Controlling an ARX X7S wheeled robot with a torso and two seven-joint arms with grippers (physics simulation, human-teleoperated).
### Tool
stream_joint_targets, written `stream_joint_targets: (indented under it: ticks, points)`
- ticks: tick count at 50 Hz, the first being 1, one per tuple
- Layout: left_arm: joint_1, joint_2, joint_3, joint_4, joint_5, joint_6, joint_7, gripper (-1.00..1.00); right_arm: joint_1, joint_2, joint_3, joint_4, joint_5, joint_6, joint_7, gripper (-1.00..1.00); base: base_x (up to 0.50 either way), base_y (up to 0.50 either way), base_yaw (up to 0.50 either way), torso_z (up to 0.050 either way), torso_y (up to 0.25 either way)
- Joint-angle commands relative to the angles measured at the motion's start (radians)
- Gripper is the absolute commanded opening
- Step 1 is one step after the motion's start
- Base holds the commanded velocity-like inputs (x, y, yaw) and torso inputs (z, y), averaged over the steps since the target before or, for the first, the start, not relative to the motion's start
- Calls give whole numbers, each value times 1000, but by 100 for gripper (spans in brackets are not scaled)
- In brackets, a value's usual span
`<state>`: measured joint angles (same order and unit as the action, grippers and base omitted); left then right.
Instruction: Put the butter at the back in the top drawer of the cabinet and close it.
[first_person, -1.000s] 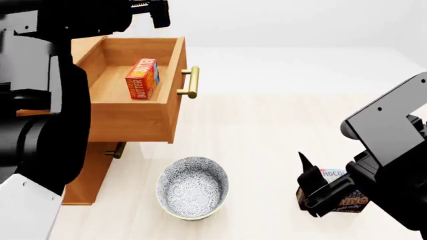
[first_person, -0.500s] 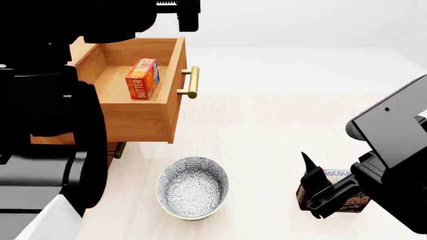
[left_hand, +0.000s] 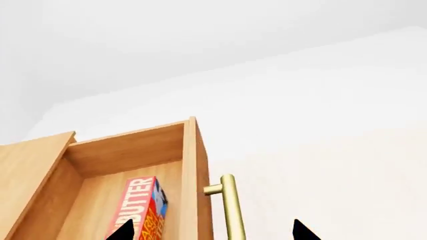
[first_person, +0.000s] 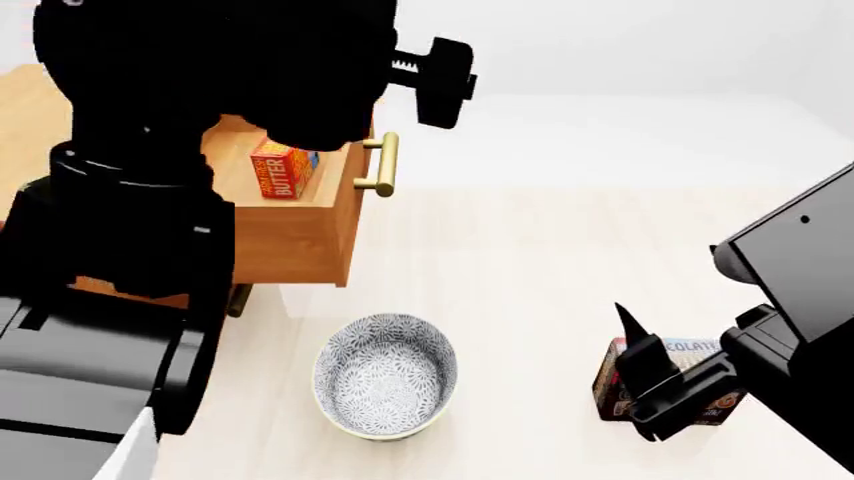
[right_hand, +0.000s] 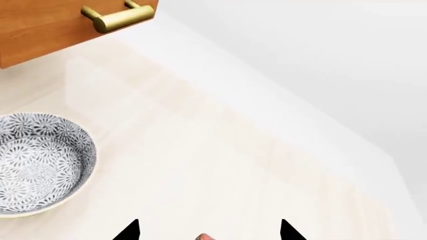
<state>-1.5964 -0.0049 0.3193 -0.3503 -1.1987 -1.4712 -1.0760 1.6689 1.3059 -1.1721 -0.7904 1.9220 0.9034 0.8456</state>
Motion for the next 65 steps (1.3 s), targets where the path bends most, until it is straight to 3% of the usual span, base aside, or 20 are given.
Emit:
stream_joint_targets:
  ticks: [1,13,29,65]
  points:
    - [27,1,194,25,-224,98,-164,100,14,22,15,-12,19,4,1,100,0,0,0,0,0]
    - [76,-1,388,107,-377,265,-218,100,10,44,22,-24,19,2,-4,100,0,0,0,0,0]
    - [90,-7,527,66,-405,392,-140,100,-4,54,23,-26,8,-2,-11,100,0,0,0,0,0]
    - [101,-14,741,-96,-486,407,-96,100,-13,56,34,-21,7,2,-10,100,0,0,0,0,0]
